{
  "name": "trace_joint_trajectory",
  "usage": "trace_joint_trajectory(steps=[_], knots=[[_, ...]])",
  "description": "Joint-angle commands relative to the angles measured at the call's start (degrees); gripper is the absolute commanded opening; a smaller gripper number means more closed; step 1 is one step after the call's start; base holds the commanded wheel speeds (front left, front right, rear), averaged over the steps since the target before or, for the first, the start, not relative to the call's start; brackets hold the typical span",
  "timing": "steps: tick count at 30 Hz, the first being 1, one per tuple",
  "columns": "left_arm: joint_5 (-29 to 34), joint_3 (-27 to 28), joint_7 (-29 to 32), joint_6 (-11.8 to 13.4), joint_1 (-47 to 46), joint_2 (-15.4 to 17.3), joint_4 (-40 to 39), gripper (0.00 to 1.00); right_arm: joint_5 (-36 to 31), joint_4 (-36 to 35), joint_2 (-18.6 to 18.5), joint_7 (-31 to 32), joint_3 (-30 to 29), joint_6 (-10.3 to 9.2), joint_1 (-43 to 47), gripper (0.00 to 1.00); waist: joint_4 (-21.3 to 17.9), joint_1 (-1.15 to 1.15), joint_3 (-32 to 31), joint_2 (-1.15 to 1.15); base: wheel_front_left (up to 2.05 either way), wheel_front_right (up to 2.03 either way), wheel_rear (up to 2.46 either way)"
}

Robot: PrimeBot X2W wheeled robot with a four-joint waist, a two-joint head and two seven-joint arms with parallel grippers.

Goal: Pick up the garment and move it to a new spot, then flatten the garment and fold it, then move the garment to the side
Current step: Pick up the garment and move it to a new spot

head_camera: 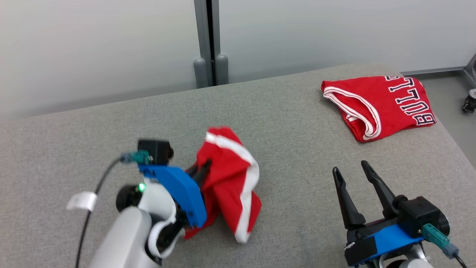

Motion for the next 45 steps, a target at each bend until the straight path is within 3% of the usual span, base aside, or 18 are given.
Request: trace_joint_trajectory(steps=[1,7,19,26,34,45], knots=[[0.2,-0.3,-1.1,-0.1,1.3,-0.3,1.4,1.00,0.5,-0.2,0.1,0.1,0.4,0.01,-0.1,1.00,-0.1,0.00,0.3,0.00,0.00,0.00,0.00],[2.5,-2.1,-10.6,-0.8,4.4,-1.6,7.4,1.00,0.3,-0.6,0.0,0.4,-1.3,0.01,-0.7,1.00,1.3,0.00,0.2,0.00,0.00,0.00,0.00],[2.7,2.0,-28.8,-2.1,11.4,5.6,-1.5,1.00,-1.6,-2.6,0.0,1.2,-6.9,0.01,2.0,1.00,5.2,0.00,-2.8,0.00,0.00,0.00,0.00],[7.6,5.3,-37.7,1.5,16.9,9.6,-5.5,1.00,-1.7,-2.0,0.0,1.5,-10.0,0.01,4.1,1.00,7.2,0.00,-3.9,0.00,0.00,0.00,0.00],[10.0,7.4,-40.0,5.0,23.2,10.1,-7.6,1.00,-0.2,1.0,0.0,0.7,-10.0,0.01,5.5,1.00,8.9,0.00,-5.1,0.00,0.00,0.00,0.00],[10.2,7.4,-39.8,5.9,25.1,10.3,-7.9,1.00,1.4,4.3,0.0,-1.0,-8.0,0.01,5.4,1.00,9.6,0.00,-5.1,0.00,0.00,0.00,0.00]])
